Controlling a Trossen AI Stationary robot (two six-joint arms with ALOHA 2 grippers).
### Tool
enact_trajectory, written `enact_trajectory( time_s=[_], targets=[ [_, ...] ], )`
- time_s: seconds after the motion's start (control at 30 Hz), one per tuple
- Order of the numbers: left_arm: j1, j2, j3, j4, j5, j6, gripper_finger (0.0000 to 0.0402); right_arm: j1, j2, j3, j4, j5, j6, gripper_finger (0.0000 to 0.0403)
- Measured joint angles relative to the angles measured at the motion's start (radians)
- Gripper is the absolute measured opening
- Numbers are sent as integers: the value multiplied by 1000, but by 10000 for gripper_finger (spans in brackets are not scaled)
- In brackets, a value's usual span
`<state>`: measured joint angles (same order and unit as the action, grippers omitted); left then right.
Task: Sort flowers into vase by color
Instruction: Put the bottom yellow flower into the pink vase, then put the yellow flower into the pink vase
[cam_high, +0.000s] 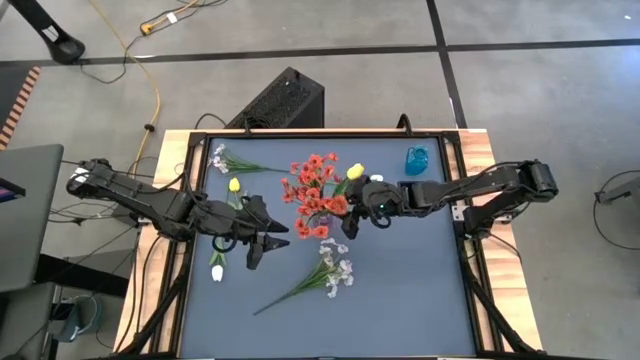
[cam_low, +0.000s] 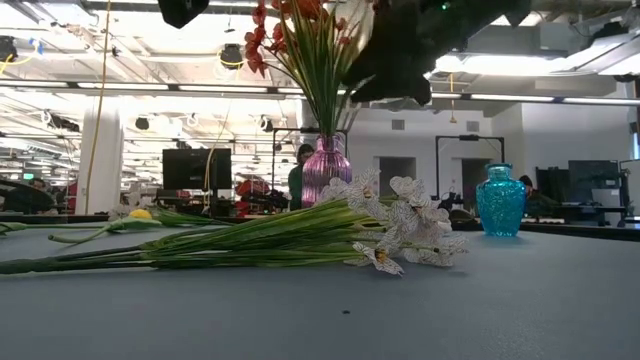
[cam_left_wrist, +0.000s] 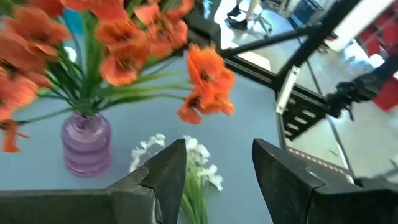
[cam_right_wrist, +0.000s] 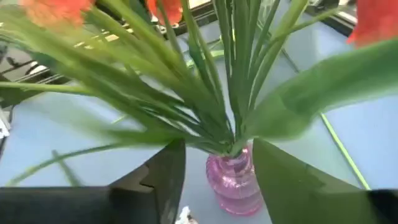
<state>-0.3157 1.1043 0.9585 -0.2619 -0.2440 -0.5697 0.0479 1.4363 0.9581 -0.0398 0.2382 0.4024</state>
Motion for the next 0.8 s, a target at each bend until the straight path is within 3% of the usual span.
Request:
enact_trajectory(
  time_s=[0.23, 0.4, 0.6, 0.8],
  targets=[
    [-2, -31, 0, -192, -6, -126, 174, 0, -133, 0, -207, -6, 48, 238],
    [-12, -26, 0, -445, -68, -282, 174, 23, -243, 0, -349, -8, 109, 239],
    [-1, -2, -1, -659, -184, -551, 174, 71, -347, 0, -421, -24, 171, 239],
    [30, 15, -1, -791, -145, -730, 174, 133, -389, 0, -435, -29, 177, 239]
  ],
)
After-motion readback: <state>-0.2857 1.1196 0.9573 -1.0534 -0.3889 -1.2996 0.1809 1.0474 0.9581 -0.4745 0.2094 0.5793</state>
